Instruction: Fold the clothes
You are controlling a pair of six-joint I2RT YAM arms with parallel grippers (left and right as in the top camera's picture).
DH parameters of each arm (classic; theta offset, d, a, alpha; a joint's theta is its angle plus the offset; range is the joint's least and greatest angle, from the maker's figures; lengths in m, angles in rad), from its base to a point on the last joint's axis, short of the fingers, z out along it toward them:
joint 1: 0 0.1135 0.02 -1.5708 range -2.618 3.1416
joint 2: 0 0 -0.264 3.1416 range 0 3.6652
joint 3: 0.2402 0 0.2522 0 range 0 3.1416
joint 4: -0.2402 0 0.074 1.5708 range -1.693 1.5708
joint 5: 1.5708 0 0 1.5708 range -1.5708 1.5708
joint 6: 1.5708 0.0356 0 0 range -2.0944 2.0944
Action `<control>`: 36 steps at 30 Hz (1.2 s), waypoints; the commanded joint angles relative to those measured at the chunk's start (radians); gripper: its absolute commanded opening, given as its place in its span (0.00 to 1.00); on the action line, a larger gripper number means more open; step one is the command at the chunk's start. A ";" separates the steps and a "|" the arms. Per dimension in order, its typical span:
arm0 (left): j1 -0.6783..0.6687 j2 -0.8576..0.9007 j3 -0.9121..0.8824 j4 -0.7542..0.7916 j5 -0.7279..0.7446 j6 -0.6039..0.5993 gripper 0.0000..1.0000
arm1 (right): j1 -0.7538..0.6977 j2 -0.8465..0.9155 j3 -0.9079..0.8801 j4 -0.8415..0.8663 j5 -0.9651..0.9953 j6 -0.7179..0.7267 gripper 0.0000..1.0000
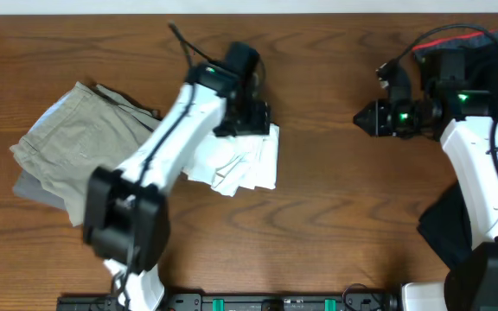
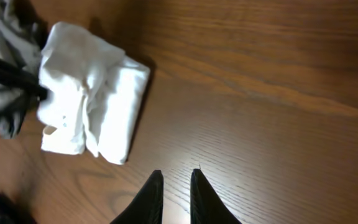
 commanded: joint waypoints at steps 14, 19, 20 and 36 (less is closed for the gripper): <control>0.230 -0.180 0.046 -0.141 0.009 0.023 0.82 | 0.477 0.184 0.006 0.383 -0.026 0.113 0.09; 0.232 -0.180 0.046 -0.155 0.008 0.050 0.82 | 0.557 0.350 0.006 0.568 -0.014 0.204 0.05; 0.232 -0.180 0.046 -0.156 0.008 0.053 0.82 | 0.560 0.369 0.006 0.568 0.021 0.209 0.04; 0.232 -0.180 0.019 -0.163 -0.018 0.087 0.84 | 0.289 0.263 0.009 0.376 0.077 0.125 0.05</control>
